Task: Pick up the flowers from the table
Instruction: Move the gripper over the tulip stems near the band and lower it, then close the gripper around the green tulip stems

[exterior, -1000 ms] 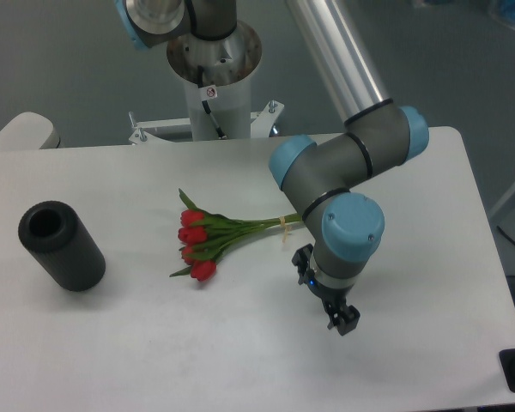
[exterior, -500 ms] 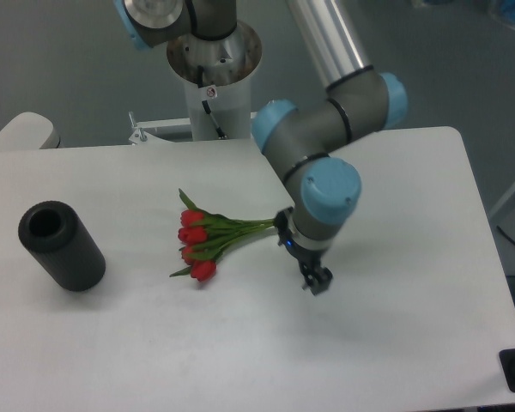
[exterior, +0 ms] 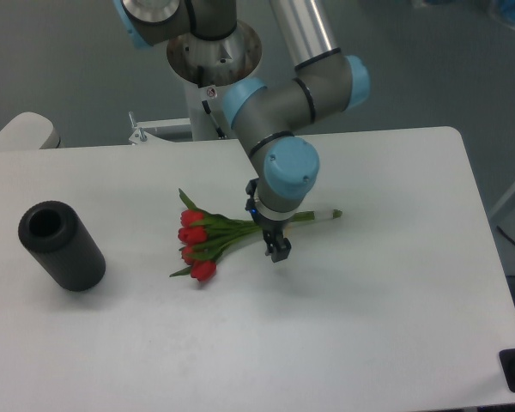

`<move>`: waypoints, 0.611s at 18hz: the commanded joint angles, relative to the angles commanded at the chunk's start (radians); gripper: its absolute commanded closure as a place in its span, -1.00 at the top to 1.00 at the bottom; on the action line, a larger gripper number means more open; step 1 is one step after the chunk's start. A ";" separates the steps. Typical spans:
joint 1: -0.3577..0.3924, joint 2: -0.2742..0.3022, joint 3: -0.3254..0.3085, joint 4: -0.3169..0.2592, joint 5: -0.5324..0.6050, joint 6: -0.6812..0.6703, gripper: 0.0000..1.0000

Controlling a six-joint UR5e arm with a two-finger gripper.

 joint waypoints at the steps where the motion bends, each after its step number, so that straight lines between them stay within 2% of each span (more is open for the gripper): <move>1: 0.000 0.000 -0.009 0.006 0.000 -0.002 1.00; 5: 0.000 0.000 -0.025 0.009 -0.002 -0.003 1.00; 6: -0.002 -0.002 -0.025 0.011 -0.002 -0.005 0.88; 8: -0.009 -0.002 -0.023 0.014 -0.002 -0.006 0.00; 9: -0.009 -0.002 -0.023 0.025 0.000 -0.008 -0.31; 10: -0.009 -0.003 -0.025 0.051 0.000 -0.008 -0.43; 11: -0.009 -0.005 -0.025 0.067 0.002 -0.008 -0.44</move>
